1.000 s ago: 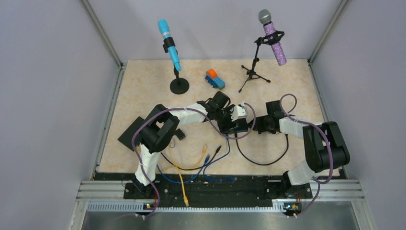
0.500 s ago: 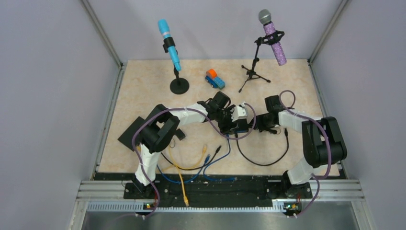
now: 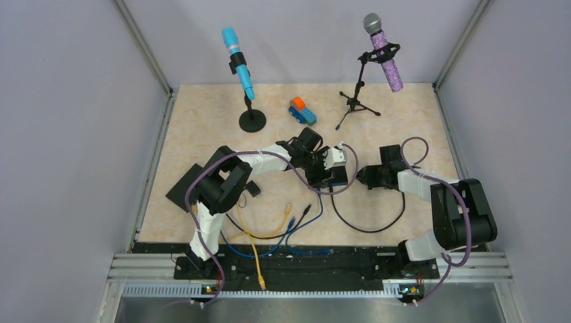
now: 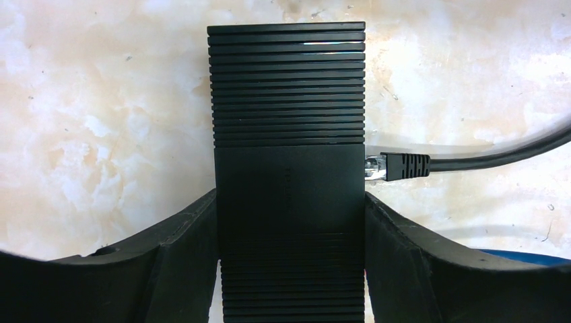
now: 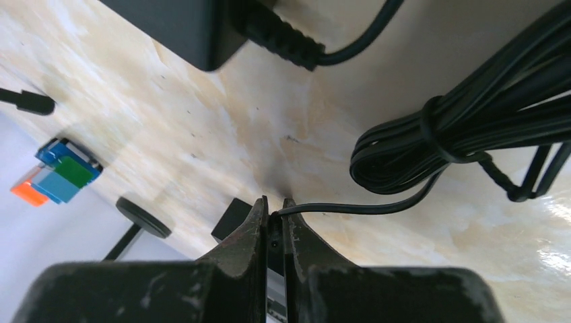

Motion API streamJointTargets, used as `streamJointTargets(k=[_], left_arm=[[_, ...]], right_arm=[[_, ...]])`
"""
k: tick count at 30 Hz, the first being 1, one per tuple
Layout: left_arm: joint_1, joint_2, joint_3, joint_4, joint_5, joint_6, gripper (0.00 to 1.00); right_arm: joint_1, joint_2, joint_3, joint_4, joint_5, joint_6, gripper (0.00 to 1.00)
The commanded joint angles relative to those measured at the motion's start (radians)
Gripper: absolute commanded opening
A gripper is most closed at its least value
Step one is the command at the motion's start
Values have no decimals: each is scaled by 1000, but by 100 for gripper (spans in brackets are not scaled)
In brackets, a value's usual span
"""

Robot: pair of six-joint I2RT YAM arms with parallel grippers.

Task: Pull the plug from the switch port
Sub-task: Pull the power from the switch port.

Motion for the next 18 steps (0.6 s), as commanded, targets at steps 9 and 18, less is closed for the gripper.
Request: streamJointTargets(k=[9,18], left_arm=[[28,18,-12,-112,-34,-40,66],[23,-33,-15,-79,-11,-108,99]], right_arm=[[-29,-38,78,-85,111,-102,0],[-128,-136,26,-15,221,-403,0]])
